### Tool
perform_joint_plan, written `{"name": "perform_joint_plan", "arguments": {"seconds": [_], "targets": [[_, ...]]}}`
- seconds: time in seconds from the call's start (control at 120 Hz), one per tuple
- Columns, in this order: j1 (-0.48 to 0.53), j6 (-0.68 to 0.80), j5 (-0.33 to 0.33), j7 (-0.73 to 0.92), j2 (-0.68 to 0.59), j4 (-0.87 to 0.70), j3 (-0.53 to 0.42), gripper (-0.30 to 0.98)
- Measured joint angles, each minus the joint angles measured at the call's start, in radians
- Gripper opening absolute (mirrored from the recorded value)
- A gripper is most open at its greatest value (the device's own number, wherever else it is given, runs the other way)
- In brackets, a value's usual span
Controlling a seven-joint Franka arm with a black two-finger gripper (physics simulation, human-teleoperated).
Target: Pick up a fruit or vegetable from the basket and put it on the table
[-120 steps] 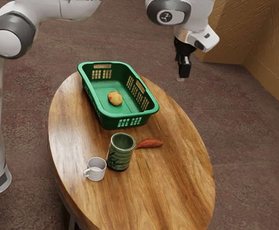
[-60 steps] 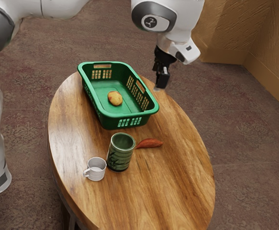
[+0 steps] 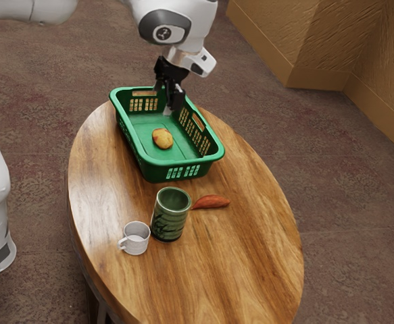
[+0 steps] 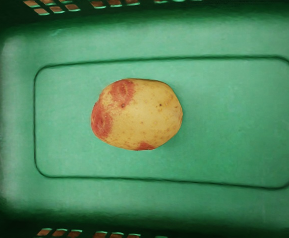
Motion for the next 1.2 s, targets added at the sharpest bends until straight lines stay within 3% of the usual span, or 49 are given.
{"name": "perform_joint_plan", "arguments": {"seconds": [0.25,0.617,1.2], "targets": [[0.052,0.067,-0.009,0.043,0.123,0.042,0.000,0.69],[0.120,0.093,-0.032,0.085,0.038,-0.079,0.003,0.69],[0.155,0.177,-0.028,0.175,0.093,-0.079,-0.005,0.69]]}}
